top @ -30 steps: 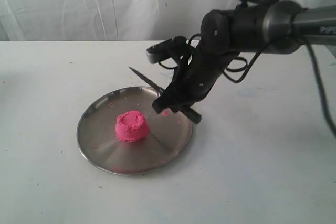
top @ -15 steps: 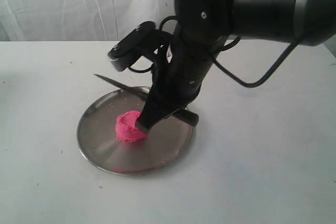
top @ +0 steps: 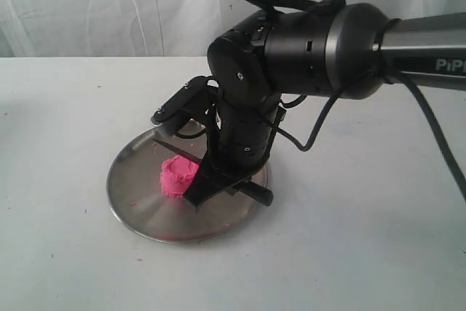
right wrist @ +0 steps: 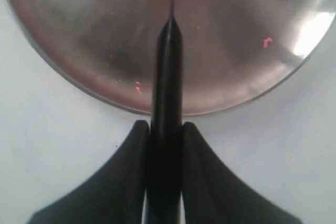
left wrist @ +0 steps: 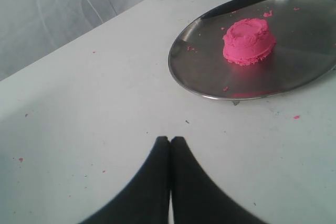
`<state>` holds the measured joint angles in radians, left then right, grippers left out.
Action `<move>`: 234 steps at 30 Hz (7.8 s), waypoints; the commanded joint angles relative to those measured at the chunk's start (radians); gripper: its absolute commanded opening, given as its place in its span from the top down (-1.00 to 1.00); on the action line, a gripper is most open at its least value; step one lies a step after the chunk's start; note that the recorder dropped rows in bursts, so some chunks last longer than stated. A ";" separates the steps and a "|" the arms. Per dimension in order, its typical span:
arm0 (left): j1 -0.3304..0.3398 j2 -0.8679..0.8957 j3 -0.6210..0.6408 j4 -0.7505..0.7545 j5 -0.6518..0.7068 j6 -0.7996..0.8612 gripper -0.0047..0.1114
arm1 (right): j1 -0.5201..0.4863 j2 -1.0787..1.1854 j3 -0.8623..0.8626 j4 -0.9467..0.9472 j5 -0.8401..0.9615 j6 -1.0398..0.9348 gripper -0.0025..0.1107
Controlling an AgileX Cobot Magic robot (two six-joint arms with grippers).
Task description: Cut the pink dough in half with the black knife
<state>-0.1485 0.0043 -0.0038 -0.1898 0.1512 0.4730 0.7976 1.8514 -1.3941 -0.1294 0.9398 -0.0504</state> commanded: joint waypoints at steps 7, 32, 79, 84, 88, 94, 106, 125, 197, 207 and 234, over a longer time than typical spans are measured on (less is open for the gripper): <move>-0.002 -0.004 0.004 -0.009 -0.002 -0.002 0.92 | -0.001 0.009 -0.001 -0.023 -0.057 0.021 0.89; -0.002 -0.004 0.004 -0.009 -0.001 0.029 0.92 | -0.001 0.057 -0.001 -0.011 -0.069 0.031 0.89; -0.004 1.060 -0.647 -0.875 0.113 0.381 0.42 | -0.001 0.031 -0.001 0.000 -0.067 0.028 0.89; -0.004 1.184 -0.700 -0.971 0.112 0.507 0.47 | -0.001 0.042 -0.001 0.012 -0.064 0.028 0.89; -0.004 1.251 -0.709 -1.001 0.087 0.552 0.48 | -0.001 0.065 -0.001 0.031 -0.082 0.013 0.89; -0.004 1.316 -0.709 -1.128 0.079 0.638 0.62 | -0.001 0.084 -0.001 0.020 -0.107 0.013 0.89; -0.004 1.470 -0.745 -1.555 0.160 1.156 0.62 | -0.002 0.095 -0.001 -0.007 -0.159 0.050 0.89; 0.286 1.802 -0.954 -1.404 0.530 1.021 0.92 | -0.013 0.099 -0.001 -0.003 -0.160 0.050 0.90; 0.178 1.923 -1.002 -1.460 0.603 1.044 0.92 | -0.022 0.111 0.058 0.129 -0.250 0.185 0.96; 0.110 1.929 -1.004 -1.472 0.474 1.076 0.92 | -0.022 0.111 0.058 0.129 -0.254 0.182 0.96; 0.107 1.978 -1.034 -1.533 0.493 1.122 0.92 | -0.022 0.111 0.058 0.129 -0.250 0.182 0.96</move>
<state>-0.0364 1.9838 -1.0318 -1.7027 0.6322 1.5766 0.7797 1.9719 -1.3418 0.0000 0.6959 0.1371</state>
